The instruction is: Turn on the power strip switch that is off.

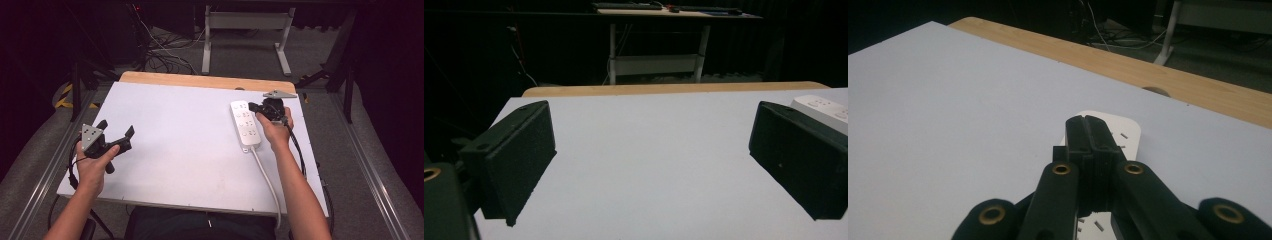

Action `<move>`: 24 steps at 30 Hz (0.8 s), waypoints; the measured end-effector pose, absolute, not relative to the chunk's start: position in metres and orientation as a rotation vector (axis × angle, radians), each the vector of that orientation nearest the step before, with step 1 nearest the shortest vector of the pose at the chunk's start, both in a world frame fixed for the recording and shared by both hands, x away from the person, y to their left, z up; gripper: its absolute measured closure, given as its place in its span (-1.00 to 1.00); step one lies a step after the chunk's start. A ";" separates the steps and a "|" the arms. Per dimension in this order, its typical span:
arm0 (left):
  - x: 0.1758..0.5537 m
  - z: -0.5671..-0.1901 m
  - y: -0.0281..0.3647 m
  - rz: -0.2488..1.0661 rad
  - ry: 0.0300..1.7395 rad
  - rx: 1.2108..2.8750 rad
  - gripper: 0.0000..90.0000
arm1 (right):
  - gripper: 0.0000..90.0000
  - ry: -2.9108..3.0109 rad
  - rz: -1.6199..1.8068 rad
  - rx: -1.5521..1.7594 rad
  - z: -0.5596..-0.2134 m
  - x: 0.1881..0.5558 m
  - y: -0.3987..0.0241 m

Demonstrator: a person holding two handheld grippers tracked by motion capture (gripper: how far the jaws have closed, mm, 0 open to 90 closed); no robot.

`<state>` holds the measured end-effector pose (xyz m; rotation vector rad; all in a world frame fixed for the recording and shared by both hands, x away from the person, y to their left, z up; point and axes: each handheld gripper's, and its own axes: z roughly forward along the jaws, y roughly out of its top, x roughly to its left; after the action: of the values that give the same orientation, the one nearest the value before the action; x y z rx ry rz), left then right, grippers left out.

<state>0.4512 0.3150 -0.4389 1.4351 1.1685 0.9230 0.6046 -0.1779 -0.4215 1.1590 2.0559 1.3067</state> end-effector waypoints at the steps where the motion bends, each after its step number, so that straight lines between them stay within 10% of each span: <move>1: 0.451 -0.439 0.315 0.923 1.169 1.435 -0.88 | 1.00 2.060 1.302 1.161 -0.422 0.606 -0.176; 24: 0.449 -0.439 0.317 0.927 1.173 1.438 -0.87 | 1.00 2.239 1.121 1.226 -0.456 0.644 -0.147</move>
<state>0.4487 0.3171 -0.4394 1.4380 1.1725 0.9274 0.6445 -0.1474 -0.4563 1.2264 2.2392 1.1210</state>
